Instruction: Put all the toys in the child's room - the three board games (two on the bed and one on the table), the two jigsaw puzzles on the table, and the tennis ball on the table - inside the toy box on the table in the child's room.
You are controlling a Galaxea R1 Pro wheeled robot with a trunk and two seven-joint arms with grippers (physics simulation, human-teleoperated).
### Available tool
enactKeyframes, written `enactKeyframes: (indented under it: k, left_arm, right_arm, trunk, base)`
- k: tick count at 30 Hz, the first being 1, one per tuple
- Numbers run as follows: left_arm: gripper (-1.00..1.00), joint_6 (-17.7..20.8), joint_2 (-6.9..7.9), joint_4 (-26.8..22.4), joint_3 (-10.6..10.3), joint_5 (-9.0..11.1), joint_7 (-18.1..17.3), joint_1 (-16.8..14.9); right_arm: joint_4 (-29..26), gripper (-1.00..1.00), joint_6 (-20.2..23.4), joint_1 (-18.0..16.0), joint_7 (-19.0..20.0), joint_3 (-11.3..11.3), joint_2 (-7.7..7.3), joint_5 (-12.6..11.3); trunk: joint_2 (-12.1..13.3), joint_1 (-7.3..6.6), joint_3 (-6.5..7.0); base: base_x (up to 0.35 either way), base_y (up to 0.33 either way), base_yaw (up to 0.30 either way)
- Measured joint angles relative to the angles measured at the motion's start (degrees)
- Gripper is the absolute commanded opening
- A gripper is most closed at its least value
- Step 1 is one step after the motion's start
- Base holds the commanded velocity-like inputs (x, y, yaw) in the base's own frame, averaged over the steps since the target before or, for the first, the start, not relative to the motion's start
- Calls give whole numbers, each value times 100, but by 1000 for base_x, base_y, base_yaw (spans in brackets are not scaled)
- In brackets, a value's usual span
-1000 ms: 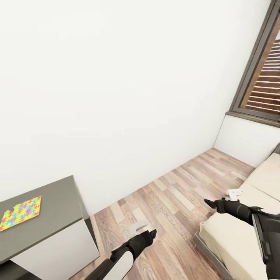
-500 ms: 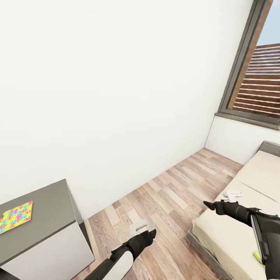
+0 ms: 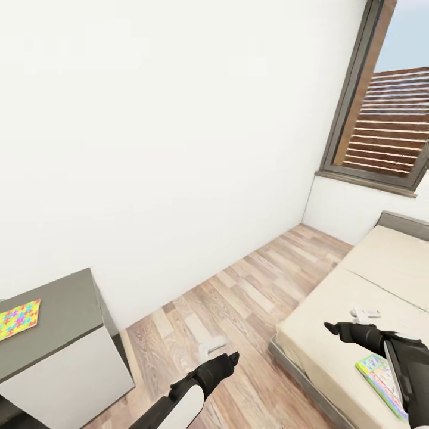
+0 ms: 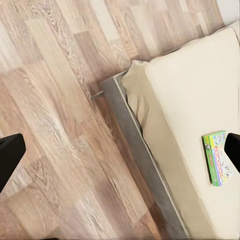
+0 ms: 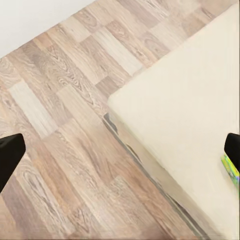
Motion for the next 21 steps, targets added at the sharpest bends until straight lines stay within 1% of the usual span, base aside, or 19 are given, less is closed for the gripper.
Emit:
enactKeyframes:
  k: [5, 14, 18, 21]
  left_arm:
    - [100, -3, 1, 1, 1, 11, 1, 0]
    - [100, 1, 2, 1, 12, 24, -5, 0]
    - [100, 8, 2, 0, 16, 22, -5, 0]
    - [100, 14, 2, 0, 18, 17, -1, 0]
  right_arm:
    - [11, 100, 11, -4, -28, 1, -23, -9]
    - [15, 100, 53, -15, -35, 0, -51, -14]
    - [14, 100, 52, -16, -34, 1, -49, -15]
    - [13, 100, 36, -12, -34, 1, -40, -16]
  trunk:
    - [-2, -1, 0]
    - [-2, -1, 0]
    - [-3, -3, 0]
    - [-3, -3, 0]
  base:
    - [5, -82, -285]
    - [5, -16, -293]
    - [124, -41, -290]
    - [228, -124, -185]
